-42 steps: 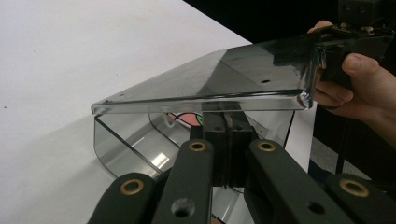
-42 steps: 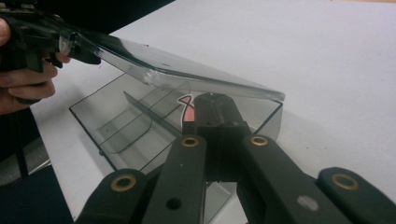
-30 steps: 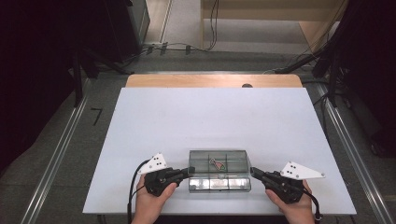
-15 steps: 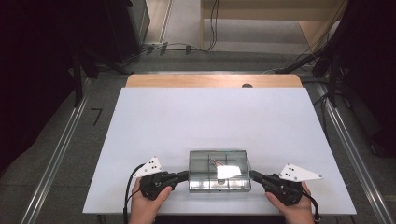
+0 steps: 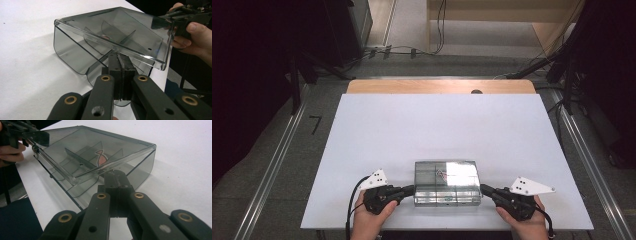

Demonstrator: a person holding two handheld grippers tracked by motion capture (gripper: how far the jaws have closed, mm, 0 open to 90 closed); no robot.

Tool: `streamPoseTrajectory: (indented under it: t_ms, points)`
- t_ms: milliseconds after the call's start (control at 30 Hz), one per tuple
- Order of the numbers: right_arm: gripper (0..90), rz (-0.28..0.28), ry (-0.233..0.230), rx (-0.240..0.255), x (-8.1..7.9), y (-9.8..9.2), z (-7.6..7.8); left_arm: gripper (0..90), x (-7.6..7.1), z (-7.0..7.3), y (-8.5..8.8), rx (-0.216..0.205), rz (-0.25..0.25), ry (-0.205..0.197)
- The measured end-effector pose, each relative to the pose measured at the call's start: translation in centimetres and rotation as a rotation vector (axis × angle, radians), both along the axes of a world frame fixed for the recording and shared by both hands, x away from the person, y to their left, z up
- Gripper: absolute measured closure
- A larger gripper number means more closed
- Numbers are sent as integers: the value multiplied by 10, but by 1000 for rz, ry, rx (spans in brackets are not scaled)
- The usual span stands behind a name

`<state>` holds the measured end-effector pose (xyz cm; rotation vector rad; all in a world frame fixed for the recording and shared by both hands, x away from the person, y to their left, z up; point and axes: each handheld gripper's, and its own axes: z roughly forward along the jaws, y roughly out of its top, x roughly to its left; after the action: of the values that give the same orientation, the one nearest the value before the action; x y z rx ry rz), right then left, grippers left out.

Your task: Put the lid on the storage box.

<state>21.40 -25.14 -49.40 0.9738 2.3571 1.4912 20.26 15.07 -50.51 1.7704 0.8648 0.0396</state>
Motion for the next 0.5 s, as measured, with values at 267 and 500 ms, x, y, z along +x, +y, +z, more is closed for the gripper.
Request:
streamPoseTrajectory:
  t_ms: [267,500]
  points:
    - [873,-11,-6,5,-2,-8,1,897,0,3,2,23,-21,-9]
    - [848,-15,-5,7,-1,-11,4,893,0,9,14,-3,-20,-25]
